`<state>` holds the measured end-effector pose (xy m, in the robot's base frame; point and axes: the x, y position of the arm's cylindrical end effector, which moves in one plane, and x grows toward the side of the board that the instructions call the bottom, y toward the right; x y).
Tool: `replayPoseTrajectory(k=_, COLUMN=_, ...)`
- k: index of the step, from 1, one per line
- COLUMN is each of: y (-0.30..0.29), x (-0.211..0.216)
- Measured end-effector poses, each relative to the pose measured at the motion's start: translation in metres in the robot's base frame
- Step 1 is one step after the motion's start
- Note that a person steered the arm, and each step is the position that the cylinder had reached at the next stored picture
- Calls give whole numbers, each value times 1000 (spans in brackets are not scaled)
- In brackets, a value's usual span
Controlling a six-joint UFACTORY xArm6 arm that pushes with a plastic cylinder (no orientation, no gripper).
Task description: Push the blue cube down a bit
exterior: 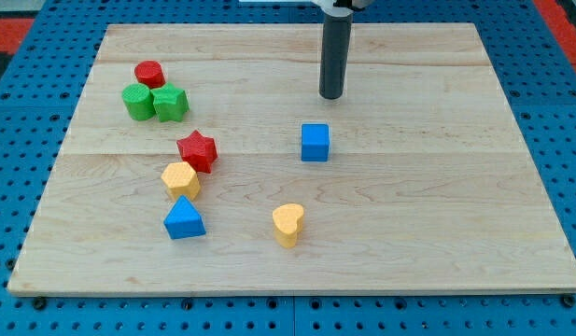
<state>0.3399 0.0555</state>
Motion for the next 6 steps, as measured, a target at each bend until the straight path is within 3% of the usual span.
replayPoseTrajectory(k=6, y=0, x=-13)
